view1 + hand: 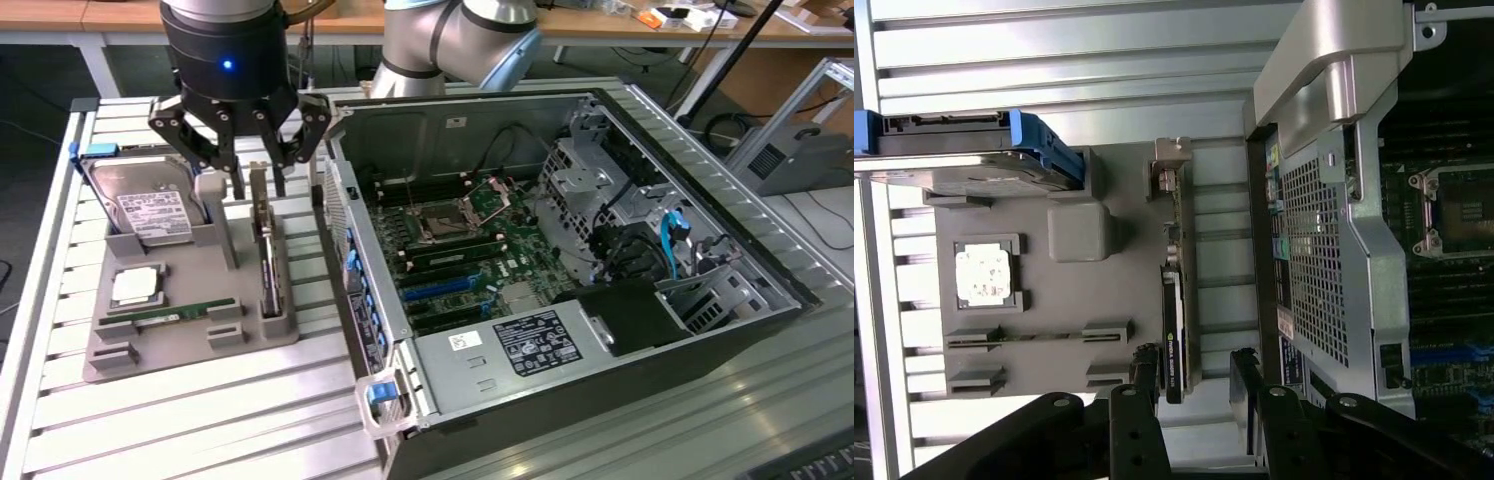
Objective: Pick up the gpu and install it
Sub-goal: 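Pick up the gpu and move the gpu toward the slot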
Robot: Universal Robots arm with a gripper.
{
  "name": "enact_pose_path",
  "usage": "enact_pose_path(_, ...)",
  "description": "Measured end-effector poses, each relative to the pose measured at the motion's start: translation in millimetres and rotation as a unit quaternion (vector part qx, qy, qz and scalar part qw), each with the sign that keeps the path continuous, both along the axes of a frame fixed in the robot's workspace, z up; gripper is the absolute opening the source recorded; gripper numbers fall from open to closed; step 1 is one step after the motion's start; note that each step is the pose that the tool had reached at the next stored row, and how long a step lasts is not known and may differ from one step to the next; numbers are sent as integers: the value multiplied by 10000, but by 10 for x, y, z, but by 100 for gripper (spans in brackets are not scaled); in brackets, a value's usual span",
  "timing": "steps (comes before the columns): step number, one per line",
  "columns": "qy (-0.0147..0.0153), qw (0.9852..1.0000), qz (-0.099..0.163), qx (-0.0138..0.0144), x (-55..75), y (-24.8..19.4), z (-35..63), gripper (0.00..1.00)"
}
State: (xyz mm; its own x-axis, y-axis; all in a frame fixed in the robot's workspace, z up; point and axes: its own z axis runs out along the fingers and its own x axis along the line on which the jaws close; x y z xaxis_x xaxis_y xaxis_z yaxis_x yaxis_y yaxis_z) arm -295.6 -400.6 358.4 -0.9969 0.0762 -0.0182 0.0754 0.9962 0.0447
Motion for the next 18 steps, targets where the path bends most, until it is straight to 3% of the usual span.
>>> enact_pose_path(18, 2, 10000, 0, -2, 0, 0, -322, 42)
